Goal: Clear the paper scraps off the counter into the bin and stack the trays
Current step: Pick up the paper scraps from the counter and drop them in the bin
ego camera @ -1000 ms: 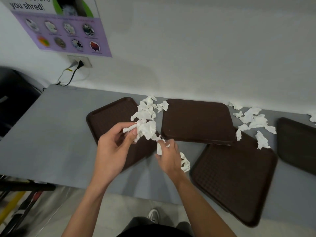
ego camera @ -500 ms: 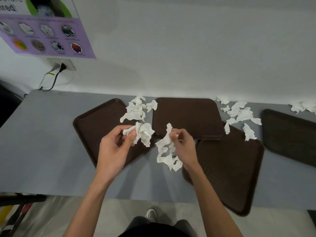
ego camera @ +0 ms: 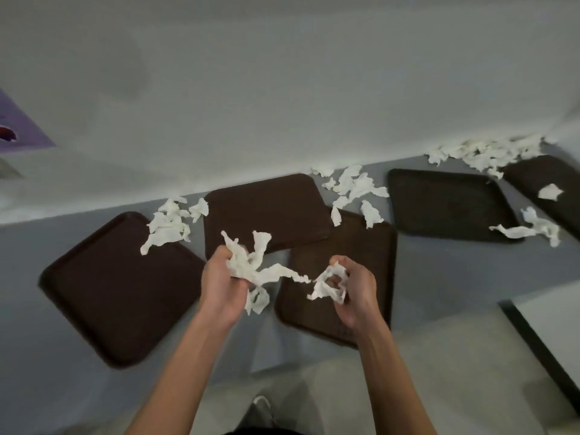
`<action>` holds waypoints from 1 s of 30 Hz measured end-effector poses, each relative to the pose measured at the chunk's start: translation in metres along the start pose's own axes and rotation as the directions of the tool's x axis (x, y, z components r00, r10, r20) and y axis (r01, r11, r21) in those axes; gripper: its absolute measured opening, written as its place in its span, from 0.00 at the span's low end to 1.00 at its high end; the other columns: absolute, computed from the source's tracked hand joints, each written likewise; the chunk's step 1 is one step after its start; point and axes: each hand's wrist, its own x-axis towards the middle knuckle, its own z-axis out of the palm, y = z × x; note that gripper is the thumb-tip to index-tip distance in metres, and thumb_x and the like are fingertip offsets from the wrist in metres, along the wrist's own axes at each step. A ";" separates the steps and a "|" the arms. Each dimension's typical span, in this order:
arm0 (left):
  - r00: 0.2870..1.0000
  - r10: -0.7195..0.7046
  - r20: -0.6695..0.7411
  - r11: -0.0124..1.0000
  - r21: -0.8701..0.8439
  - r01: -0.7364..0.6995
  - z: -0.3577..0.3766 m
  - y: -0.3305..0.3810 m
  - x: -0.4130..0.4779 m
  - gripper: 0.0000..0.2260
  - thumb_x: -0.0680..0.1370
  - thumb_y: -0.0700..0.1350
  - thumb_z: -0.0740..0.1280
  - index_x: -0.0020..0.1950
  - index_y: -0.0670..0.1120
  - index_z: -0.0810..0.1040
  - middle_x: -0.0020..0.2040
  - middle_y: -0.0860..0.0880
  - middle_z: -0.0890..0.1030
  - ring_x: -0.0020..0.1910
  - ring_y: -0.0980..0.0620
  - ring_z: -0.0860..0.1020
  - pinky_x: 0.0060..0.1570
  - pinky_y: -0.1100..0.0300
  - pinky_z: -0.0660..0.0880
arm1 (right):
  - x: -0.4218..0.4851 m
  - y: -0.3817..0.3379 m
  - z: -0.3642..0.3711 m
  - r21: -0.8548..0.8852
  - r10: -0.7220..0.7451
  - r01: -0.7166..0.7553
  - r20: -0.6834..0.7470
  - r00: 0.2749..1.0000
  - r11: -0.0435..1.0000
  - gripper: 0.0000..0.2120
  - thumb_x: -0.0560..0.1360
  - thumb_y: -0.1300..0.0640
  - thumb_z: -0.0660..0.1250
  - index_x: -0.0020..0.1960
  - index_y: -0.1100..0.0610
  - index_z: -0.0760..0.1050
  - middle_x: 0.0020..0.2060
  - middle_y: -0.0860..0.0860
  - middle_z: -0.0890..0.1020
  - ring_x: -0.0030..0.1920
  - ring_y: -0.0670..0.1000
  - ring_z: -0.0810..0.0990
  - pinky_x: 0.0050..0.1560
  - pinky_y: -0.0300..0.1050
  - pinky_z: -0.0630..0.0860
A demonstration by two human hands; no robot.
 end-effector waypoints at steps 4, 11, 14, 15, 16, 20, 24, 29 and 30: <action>0.951 -0.308 0.029 0.933 -0.184 0.308 0.057 -0.067 0.006 0.15 0.78 0.48 0.66 0.32 0.50 0.70 0.33 0.54 0.70 0.28 0.56 0.70 0.26 0.64 0.71 | -0.005 -0.031 -0.092 0.278 0.031 -0.026 -0.015 0.999 0.960 0.14 0.73 0.55 0.63 0.32 0.55 0.64 0.30 0.52 0.63 0.29 0.53 0.68 0.29 0.43 0.67; 0.813 -0.558 0.167 0.829 0.056 0.557 0.174 -0.235 -0.040 0.12 0.73 0.40 0.75 0.47 0.47 0.72 0.41 0.46 0.76 0.26 0.54 0.76 0.17 0.67 0.65 | -0.044 -0.082 -0.289 0.266 0.011 0.029 -0.147 0.989 0.964 0.12 0.79 0.68 0.68 0.38 0.60 0.73 0.39 0.57 0.77 0.30 0.45 0.80 0.29 0.36 0.75; 0.773 -0.585 0.245 0.809 0.247 0.534 0.225 -0.310 -0.065 0.14 0.75 0.48 0.73 0.41 0.50 0.67 0.28 0.51 0.70 0.19 0.57 0.66 0.15 0.66 0.60 | -0.064 -0.102 -0.372 0.274 -0.049 0.107 -0.210 0.976 0.956 0.16 0.84 0.68 0.64 0.39 0.56 0.70 0.34 0.54 0.72 0.28 0.46 0.75 0.27 0.38 0.72; 0.761 -0.595 0.257 0.796 0.315 0.516 0.241 -0.335 -0.073 0.15 0.77 0.50 0.72 0.39 0.50 0.66 0.26 0.52 0.67 0.18 0.58 0.63 0.14 0.66 0.58 | -0.074 -0.108 -0.400 0.275 -0.082 0.144 -0.227 0.970 0.951 0.16 0.84 0.66 0.64 0.40 0.54 0.68 0.33 0.52 0.68 0.27 0.45 0.71 0.26 0.38 0.70; 0.747 -0.613 0.257 0.775 0.383 0.503 0.259 -0.358 -0.084 0.17 0.80 0.54 0.70 0.38 0.51 0.65 0.25 0.53 0.64 0.17 0.58 0.61 0.14 0.66 0.57 | -0.083 -0.114 -0.427 0.258 -0.105 0.173 -0.258 0.961 0.951 0.16 0.85 0.64 0.63 0.40 0.53 0.66 0.32 0.51 0.66 0.27 0.45 0.68 0.26 0.38 0.68; 0.638 -0.721 0.270 0.660 0.546 0.515 0.329 -0.448 -0.123 0.23 0.81 0.62 0.62 0.33 0.51 0.62 0.25 0.53 0.59 0.18 0.56 0.58 0.16 0.66 0.52 | -0.114 -0.134 -0.530 0.206 -0.112 0.221 -0.441 0.890 0.953 0.13 0.85 0.57 0.65 0.43 0.50 0.66 0.30 0.47 0.66 0.28 0.45 0.65 0.30 0.39 0.67; 0.508 -0.797 0.326 0.584 0.629 0.514 0.398 -0.529 -0.164 0.21 0.80 0.55 0.60 0.30 0.51 0.60 0.25 0.52 0.58 0.19 0.55 0.57 0.18 0.66 0.50 | -0.136 -0.147 -0.610 -0.206 -0.237 0.152 -0.499 0.834 0.967 0.07 0.80 0.51 0.71 0.46 0.50 0.74 0.39 0.47 0.74 0.39 0.49 0.71 0.44 0.45 0.69; 0.392 -0.835 0.385 0.547 0.649 0.529 0.484 -0.632 -0.209 0.15 0.77 0.48 0.60 0.30 0.49 0.63 0.26 0.53 0.57 0.18 0.55 0.57 0.17 0.64 0.51 | -0.135 -0.170 -0.666 -0.489 -0.238 0.088 -0.253 0.938 0.868 0.16 0.78 0.43 0.74 0.65 0.39 0.79 0.58 0.38 0.82 0.52 0.43 0.81 0.54 0.36 0.76; 0.389 -0.835 0.389 0.548 0.649 0.528 0.502 -0.652 -0.214 0.15 0.79 0.47 0.58 0.32 0.48 0.64 0.26 0.53 0.58 0.19 0.55 0.56 0.17 0.63 0.51 | -0.131 -0.179 -0.677 -0.485 -0.260 0.111 -0.251 0.932 0.867 0.12 0.80 0.43 0.72 0.62 0.42 0.82 0.53 0.41 0.84 0.48 0.44 0.82 0.52 0.37 0.76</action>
